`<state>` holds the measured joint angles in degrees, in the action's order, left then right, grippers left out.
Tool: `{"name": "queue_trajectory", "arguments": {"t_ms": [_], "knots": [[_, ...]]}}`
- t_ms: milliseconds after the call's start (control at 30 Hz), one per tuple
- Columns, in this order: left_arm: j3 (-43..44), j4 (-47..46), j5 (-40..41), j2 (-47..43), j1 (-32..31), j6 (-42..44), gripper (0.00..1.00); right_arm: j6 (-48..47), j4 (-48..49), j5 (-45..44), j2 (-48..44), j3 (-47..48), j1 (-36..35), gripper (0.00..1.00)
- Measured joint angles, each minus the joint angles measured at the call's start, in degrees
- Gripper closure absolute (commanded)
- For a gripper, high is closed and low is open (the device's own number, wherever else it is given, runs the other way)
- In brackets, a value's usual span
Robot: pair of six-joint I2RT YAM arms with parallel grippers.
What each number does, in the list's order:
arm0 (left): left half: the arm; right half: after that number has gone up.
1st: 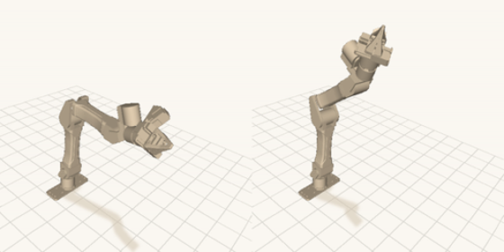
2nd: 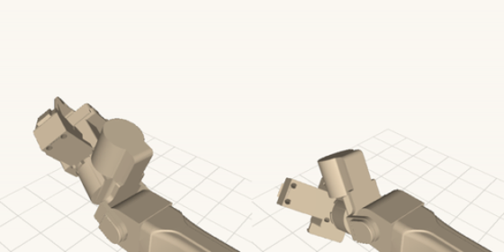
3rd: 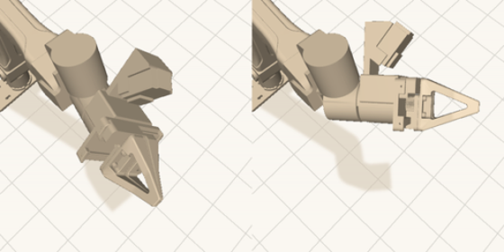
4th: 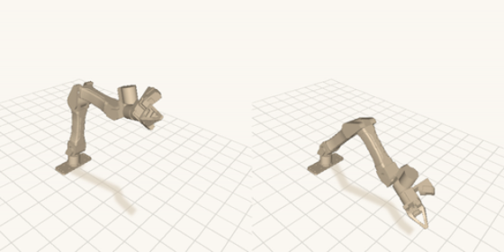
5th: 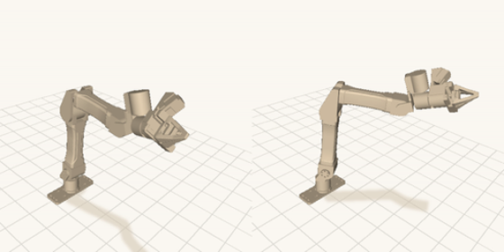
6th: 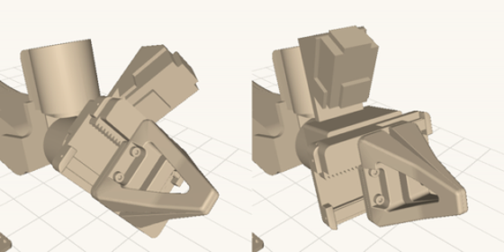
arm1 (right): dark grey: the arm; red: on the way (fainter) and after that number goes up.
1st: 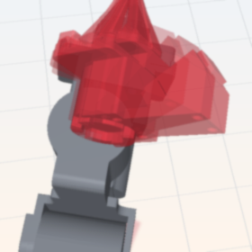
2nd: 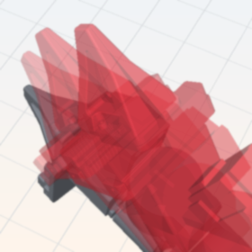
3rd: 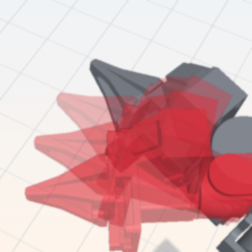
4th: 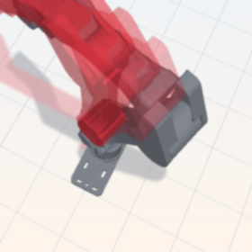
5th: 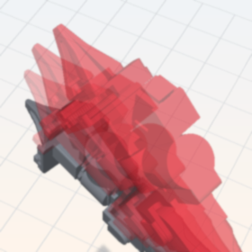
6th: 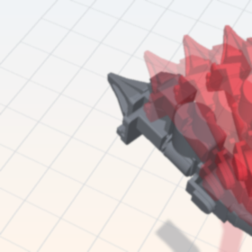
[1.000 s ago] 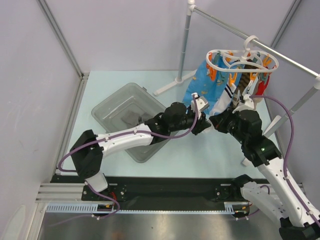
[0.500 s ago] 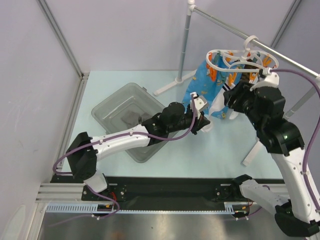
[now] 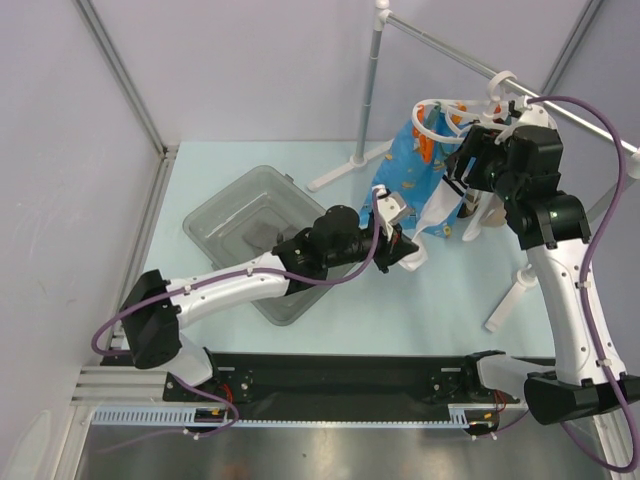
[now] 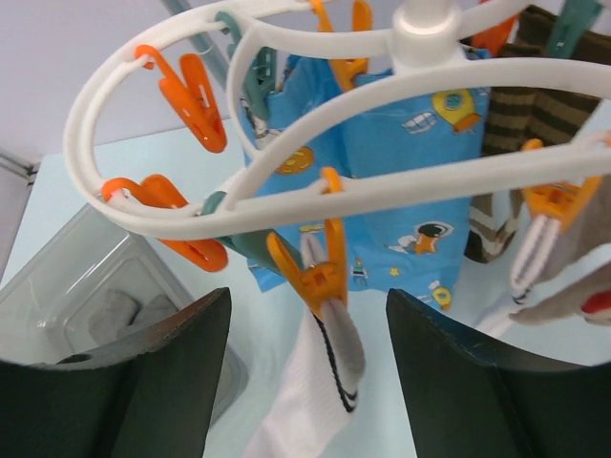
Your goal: Remove the socks clipped to the hanger
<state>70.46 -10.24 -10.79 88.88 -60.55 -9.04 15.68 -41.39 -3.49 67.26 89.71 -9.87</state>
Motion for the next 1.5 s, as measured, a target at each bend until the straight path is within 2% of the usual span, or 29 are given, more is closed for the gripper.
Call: {"name": "queue_trajectory", "arguments": {"t_ms": [100,433,533,667,867,1000,1333,1467,1500], "knots": [[-0.31,0.02,-0.63,-0.42,-0.04,-0.07,1.00,-0.35,1.84,2.05,0.81,-0.17,0.13,0.36],[-0.42,-1.09,-2.51,-0.83,-0.04,-1.46,1.00,-0.81,7.54,2.69,1.36,-2.73,0.68,0.41],[-0.42,-1.20,-2.71,-0.83,-0.07,-1.46,1.00,-0.90,8.85,2.73,1.51,-3.61,0.92,0.48],[-0.55,-1.33,-2.84,-0.87,-0.07,-1.53,1.00,-0.92,10.03,3.43,1.49,-4.87,1.99,0.49],[-2.12,-1.84,-3.19,-1.57,0.26,-3.08,1.00,-0.70,11.41,6.51,0.33,-7.74,3.93,0.41],[-2.27,-2.08,-3.56,-1.57,0.61,-3.69,1.00,-0.55,12.59,8.48,-0.81,-9.03,4.68,0.50],[-2.27,-2.16,-3.98,-1.57,0.72,-4.09,1.00,0.76,16.00,10.45,-1.46,-9.25,4.76,0.51],[-2.27,-2.25,-4.26,-1.57,0.72,-4.24,1.00,1.20,17.44,10.14,-1.49,-9.27,4.76,0.61],[-2.27,-2.32,-4.35,-1.57,0.74,-4.37,1.00,1.33,17.68,9.92,-1.49,-9.27,4.76,0.67]]}}
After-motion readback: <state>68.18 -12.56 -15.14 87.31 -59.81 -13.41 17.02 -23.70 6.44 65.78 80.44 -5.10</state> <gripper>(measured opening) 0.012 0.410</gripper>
